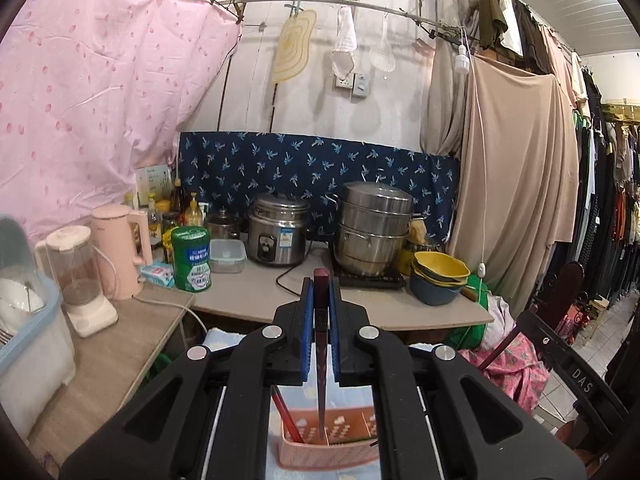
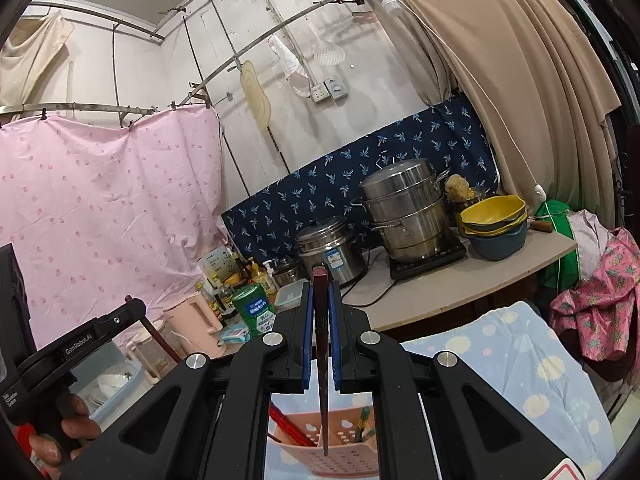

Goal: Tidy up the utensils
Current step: 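Lift both dark red chopsticks into the pink basket and open both tools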

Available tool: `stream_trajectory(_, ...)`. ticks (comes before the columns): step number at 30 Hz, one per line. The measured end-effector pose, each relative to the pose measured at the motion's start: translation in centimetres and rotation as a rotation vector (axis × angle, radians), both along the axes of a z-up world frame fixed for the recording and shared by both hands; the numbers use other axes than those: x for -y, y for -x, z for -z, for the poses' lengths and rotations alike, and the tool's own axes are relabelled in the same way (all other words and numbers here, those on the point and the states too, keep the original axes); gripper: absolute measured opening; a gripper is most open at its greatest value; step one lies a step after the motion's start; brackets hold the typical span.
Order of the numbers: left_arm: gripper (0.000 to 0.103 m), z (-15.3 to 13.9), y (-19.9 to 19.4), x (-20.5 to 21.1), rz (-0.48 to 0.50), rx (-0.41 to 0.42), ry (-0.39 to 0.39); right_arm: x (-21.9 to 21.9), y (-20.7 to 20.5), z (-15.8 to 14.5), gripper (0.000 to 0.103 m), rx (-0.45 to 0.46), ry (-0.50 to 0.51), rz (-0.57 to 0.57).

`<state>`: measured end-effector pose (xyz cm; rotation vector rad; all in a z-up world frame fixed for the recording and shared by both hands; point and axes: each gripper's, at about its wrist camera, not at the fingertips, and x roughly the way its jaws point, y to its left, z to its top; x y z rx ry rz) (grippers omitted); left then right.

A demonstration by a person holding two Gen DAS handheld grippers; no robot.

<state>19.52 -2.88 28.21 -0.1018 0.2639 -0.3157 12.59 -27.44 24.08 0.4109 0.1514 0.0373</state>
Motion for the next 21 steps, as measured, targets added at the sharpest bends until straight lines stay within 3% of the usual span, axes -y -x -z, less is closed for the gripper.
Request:
stream_trajectory(9, 0.007, 4.2, -4.3, 0.5, -0.025, -0.098, -0.046, 0.0, -4.9, 3.1, 0.007, -0.109, 0.018, 0.016)
stream_trajectory(21, 0.008, 7.0, -5.5, 0.9, -0.011, -0.164, -0.06, -0.7, -6.6, 6.2, 0.007, -0.188, 0.027, -0.003)
